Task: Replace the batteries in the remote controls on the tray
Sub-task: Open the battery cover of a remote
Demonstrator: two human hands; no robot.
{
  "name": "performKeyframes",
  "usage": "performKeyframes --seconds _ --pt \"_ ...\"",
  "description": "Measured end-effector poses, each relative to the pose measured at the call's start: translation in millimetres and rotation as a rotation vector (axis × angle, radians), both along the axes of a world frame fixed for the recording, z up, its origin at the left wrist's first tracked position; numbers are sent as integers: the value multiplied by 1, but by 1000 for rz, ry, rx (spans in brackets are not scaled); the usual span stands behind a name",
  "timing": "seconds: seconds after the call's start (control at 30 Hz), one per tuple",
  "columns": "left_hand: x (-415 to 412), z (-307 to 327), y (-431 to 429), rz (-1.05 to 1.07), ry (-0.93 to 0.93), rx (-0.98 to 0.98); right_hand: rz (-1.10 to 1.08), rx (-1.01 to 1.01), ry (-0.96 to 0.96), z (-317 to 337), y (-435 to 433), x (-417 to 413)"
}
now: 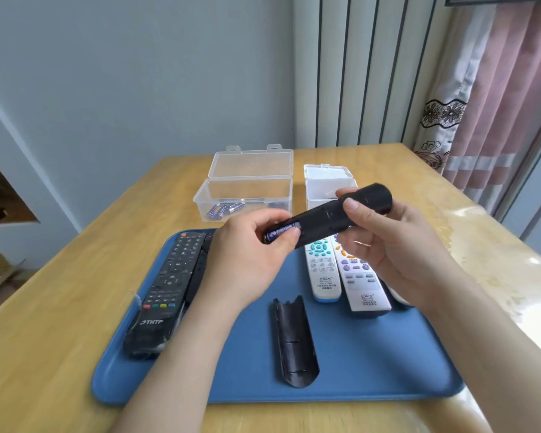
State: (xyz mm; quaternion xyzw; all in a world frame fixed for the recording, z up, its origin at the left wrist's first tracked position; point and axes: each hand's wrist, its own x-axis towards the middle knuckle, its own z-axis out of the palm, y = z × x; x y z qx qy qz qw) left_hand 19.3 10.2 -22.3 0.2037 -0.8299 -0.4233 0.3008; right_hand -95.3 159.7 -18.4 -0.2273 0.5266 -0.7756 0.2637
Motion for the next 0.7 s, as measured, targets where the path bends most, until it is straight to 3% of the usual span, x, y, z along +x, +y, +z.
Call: performKeyframes --seconds 0.17,0.3,0.5,0.7 --pt "2 4 8 -314 -202 449 -3 -52 -43 -5 -9 5" --pt "0 5 22 -372 -114 684 101 90 95 -8 -14 20" --pt "-7 1 25 -207 48 670 210 210 80 -11 -21 30" --pt "-9 1 28 -155 21 502 222 210 -52 -10 -24 33"
